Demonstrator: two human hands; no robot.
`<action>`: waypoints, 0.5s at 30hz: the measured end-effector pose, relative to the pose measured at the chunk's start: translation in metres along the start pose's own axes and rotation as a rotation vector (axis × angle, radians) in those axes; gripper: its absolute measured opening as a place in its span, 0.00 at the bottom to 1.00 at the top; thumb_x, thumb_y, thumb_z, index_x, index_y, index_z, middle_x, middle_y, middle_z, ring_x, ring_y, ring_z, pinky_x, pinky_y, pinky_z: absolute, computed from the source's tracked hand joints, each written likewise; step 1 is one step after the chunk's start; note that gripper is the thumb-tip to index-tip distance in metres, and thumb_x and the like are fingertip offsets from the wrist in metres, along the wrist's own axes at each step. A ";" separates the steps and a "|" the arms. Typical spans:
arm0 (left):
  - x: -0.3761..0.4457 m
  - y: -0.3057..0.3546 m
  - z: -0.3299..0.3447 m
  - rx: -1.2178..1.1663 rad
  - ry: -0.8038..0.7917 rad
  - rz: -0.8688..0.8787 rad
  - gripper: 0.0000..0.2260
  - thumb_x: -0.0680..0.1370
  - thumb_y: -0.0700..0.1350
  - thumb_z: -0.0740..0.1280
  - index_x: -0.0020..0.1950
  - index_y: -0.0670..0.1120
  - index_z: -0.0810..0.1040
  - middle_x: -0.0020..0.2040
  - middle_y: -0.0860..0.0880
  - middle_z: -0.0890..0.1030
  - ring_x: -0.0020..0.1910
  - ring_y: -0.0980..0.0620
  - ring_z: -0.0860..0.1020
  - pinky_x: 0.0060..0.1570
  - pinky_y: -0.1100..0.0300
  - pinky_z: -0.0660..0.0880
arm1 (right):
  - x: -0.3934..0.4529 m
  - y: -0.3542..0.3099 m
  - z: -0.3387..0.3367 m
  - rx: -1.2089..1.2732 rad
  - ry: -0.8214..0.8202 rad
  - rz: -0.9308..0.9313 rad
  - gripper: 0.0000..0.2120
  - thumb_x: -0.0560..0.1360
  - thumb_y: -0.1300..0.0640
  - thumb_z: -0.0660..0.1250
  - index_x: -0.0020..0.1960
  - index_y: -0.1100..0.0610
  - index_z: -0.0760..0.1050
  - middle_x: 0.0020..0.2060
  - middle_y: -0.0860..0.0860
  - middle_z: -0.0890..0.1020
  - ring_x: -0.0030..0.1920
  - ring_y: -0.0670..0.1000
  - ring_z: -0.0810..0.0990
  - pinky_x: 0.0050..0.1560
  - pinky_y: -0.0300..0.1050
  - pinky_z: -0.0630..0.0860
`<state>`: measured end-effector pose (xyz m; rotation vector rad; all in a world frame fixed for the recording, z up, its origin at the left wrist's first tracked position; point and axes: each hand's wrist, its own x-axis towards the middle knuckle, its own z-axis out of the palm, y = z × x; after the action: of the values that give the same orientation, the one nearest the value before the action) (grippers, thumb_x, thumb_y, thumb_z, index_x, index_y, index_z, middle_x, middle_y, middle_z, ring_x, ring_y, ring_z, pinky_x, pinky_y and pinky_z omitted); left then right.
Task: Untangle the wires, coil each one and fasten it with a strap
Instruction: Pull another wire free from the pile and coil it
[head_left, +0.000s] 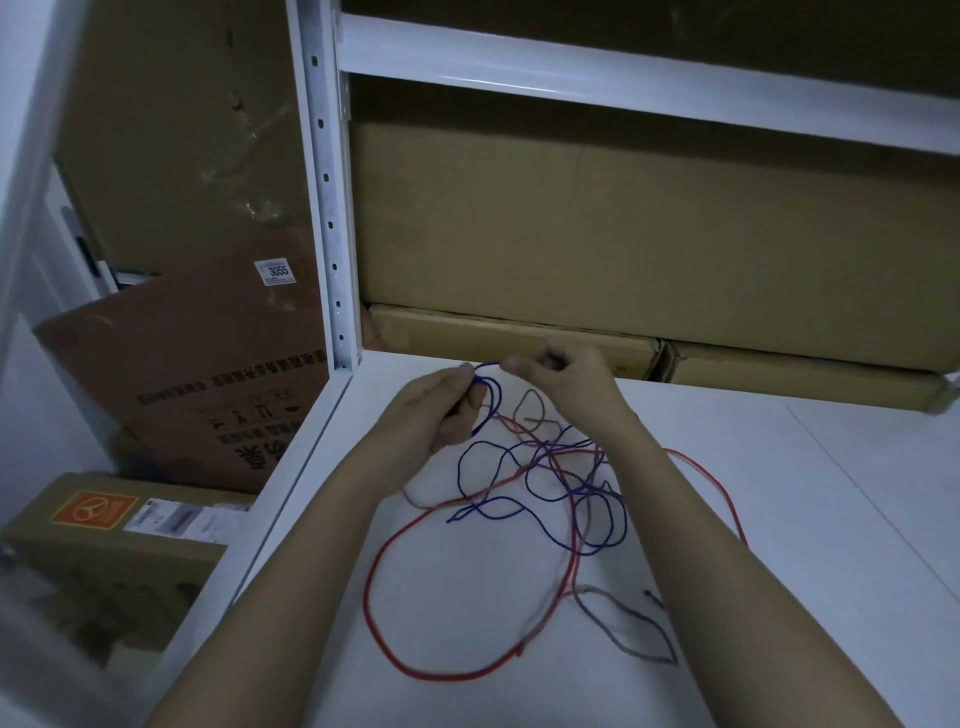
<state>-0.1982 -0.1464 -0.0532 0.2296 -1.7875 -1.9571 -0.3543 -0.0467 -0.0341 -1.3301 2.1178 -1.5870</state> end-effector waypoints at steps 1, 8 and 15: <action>0.000 0.001 -0.002 -0.061 0.014 0.015 0.17 0.84 0.47 0.52 0.40 0.43 0.72 0.23 0.53 0.63 0.24 0.57 0.60 0.29 0.64 0.58 | -0.003 0.005 0.004 0.019 -0.030 0.002 0.16 0.72 0.47 0.72 0.31 0.54 0.74 0.26 0.46 0.69 0.28 0.46 0.64 0.30 0.38 0.63; 0.013 0.001 -0.004 -0.352 0.213 0.031 0.13 0.83 0.37 0.49 0.47 0.40 0.71 0.26 0.51 0.75 0.24 0.57 0.69 0.30 0.66 0.66 | -0.020 0.027 0.035 -0.136 -0.193 0.022 0.11 0.81 0.55 0.61 0.42 0.47 0.79 0.27 0.45 0.75 0.26 0.42 0.69 0.30 0.36 0.66; 0.029 -0.020 -0.003 0.129 0.382 0.189 0.12 0.85 0.40 0.49 0.54 0.38 0.70 0.44 0.50 0.82 0.35 0.58 0.79 0.44 0.66 0.75 | -0.048 0.031 0.049 -0.551 -0.252 -0.243 0.12 0.81 0.52 0.58 0.48 0.55 0.78 0.33 0.45 0.80 0.34 0.46 0.75 0.32 0.42 0.63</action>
<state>-0.2265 -0.1617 -0.0678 0.4288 -1.6180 -1.5482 -0.3135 -0.0437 -0.0965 -1.8963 2.3875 -0.8488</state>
